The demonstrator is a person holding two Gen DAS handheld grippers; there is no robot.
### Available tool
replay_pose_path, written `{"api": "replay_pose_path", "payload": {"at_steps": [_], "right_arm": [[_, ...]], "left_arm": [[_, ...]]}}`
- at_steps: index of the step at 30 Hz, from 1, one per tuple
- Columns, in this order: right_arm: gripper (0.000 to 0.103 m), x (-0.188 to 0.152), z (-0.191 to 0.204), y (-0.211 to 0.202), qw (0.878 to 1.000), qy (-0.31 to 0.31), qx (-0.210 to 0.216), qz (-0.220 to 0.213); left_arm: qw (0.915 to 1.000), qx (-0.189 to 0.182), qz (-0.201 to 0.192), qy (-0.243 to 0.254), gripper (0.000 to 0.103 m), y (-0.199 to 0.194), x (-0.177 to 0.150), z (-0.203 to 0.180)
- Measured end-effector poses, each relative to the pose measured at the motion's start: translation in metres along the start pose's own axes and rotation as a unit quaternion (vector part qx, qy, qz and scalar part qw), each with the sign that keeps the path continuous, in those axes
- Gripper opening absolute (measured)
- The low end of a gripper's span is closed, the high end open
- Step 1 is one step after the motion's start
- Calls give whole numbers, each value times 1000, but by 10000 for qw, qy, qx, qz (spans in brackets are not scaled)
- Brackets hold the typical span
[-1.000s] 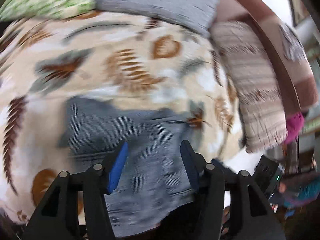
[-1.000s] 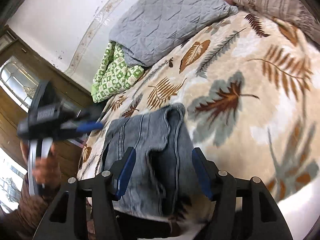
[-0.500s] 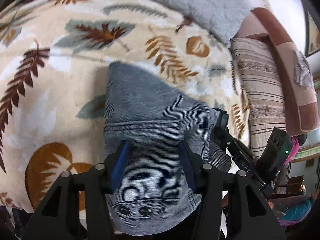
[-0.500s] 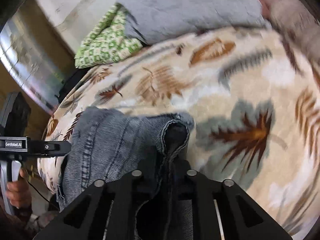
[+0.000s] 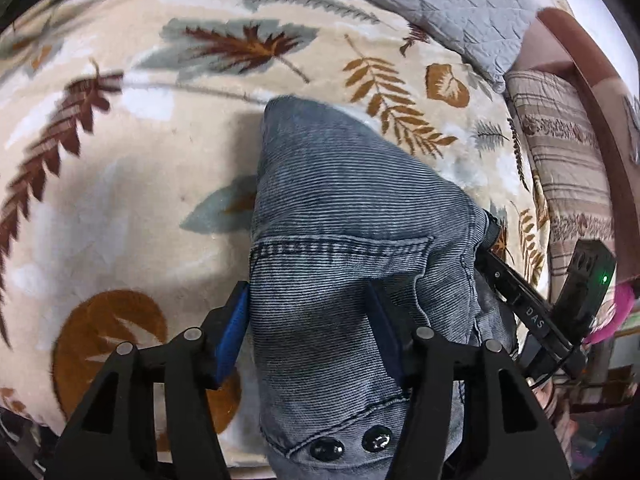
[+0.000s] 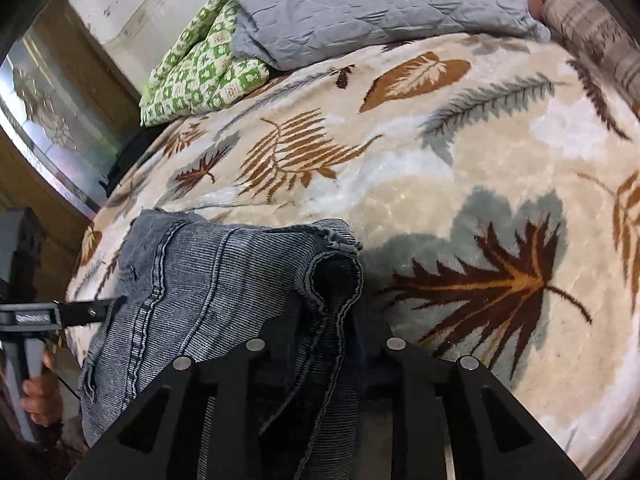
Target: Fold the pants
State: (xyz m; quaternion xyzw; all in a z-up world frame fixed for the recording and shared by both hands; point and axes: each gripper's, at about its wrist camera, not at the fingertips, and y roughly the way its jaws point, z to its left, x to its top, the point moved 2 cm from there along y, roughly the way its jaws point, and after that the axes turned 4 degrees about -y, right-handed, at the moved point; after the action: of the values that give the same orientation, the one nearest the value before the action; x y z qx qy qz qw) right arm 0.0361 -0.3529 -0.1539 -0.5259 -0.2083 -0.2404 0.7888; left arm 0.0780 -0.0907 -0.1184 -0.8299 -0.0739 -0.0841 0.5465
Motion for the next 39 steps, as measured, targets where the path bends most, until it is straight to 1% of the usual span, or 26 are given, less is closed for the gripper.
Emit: {"api": "replay_pose_path", "payload": {"at_steps": [1,4,6,7,9,11,12,13,15,18,19,20,21,22,23,25,26,27,28,29,30,31,32,34,39], "right_arm": [[35,0,-3,1,10000,35,-54,2],[37,0,-11,0,9993,331,197,11],[38,2,-12,-4,9986,461,257,93],[42,3,-11,-10,9982,528,287,73],[42,2,-10,-26,9966,668,481,-50],[44,-4,-8,-45,9940,789,746,-159],[47,-9,-6,-52,9925,840,871,-163],[48,-15,-5,-58,9908,896,1003,-133],[51,-29,0,-63,9892,934,1133,-29],[51,-46,8,-53,9874,900,1273,258],[44,-49,10,-49,9873,876,1289,320],[36,-51,15,-47,9896,759,1185,301],[14,-49,20,-46,9902,641,1206,296],[13,-46,26,-49,9916,477,1166,286],[12,-40,35,-58,9943,212,1029,172],[10,-31,48,-70,9961,-206,856,15],[10,-27,52,-72,9965,-444,707,5],[10,-26,52,-70,9968,-579,548,51],[10,-27,49,-64,9969,-729,255,132],[10,-28,44,-58,9962,-824,100,245],[12,-31,39,-51,9960,-817,43,348],[16,-35,32,-45,9966,-710,49,417],[16,-38,28,-41,9968,-653,62,461],[16,-41,22,-38,9978,-512,119,403],[17,-46,17,-35,9986,-360,183,350]], "left_arm": [[9999,-70,33,-76,59,2,0,3],[9989,-319,142,-308,59,-1,1,9],[9983,-396,195,-381,59,-7,2,11],[9981,-419,202,-406,59,-12,0,12],[9978,-510,190,-391,57,-22,-5,12],[9973,-633,148,-330,57,-33,-15,14],[9970,-695,151,-312,57,-37,-21,16],[9963,-777,182,-315,57,-40,-28,17],[9954,-867,269,-321,58,-38,-40,19],[9963,-767,245,-311,59,-32,-49,20],[9960,-773,246,-387,59,-31,-50,20],[9958,-785,228,-411,59,-34,-51,19],[9960,-772,230,-397,58,-36,-52,18],[9963,-746,215,-365,58,-40,-54,15],[9967,-729,173,-321,58,-43,-56,13],[9979,-605,97,-212,58,-45,-60,9],[9983,-532,76,-205,58,-43,-62,8],[9984,-509,76,-216,58,-41,-63,8],[9986,-479,75,-216,58,-38,-64,7],[9989,-427,55,-184,58,-37,-64,6],[9993,-348,29,-113,58,-36,-65,4],[9997,-240,-25,-8,59,-35,-67,1],[9998,-161,-72,68,59,-35,-69,-1],[9998,-97,-113,112,59,-33,-69,-2],[9998,-203,-31,-34,62,-29,-67,4]]}}
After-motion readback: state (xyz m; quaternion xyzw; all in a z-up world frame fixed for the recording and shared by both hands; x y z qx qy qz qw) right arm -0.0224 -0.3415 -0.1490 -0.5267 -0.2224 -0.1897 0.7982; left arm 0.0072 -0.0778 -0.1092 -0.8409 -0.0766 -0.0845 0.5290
